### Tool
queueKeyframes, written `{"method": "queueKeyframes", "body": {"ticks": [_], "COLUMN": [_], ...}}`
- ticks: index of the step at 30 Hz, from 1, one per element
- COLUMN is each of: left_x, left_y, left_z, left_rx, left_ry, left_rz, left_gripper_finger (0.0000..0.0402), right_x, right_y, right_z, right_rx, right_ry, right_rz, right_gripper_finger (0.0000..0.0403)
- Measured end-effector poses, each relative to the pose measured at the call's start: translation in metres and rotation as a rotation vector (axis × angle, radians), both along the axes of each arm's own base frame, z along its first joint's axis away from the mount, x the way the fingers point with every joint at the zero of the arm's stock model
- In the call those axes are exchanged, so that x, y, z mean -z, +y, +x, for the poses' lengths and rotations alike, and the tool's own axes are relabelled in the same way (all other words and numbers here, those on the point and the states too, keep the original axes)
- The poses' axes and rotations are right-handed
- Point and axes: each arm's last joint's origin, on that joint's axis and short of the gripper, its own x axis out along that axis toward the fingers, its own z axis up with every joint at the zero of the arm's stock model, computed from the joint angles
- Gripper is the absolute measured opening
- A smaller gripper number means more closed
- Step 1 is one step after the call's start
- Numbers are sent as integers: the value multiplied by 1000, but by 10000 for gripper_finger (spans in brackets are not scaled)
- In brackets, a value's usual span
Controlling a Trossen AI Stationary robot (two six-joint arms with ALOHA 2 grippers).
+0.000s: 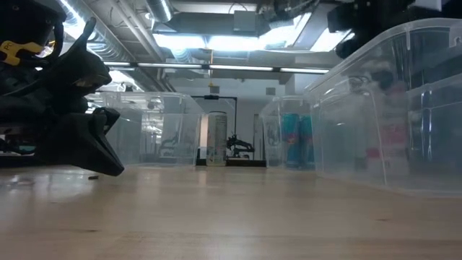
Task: Sort soda cans
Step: Put the white pink soda can into the bottom right transparent bin
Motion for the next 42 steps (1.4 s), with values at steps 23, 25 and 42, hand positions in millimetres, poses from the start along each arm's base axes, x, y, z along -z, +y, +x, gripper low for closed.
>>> {"method": "queueKeyframes", "body": {"ticks": [23, 25, 42], "left_x": [0, 0, 0], "left_y": [0, 0, 0], "left_z": [0, 0, 0], "left_rx": [-9, -10, 4], "left_ry": [1, 2, 1], "left_rz": [-15, -16, 2], "left_gripper_finger": [8, 8, 8], "right_x": [-63, -59, -49], "right_y": [96, 113, 162], "right_z": [6, 0, -88], "right_rx": [-198, -179, 241], "right_ry": [-292, -245, 413], "right_rz": [282, 338, 391], "right_gripper_finger": [363, 363, 363]}}
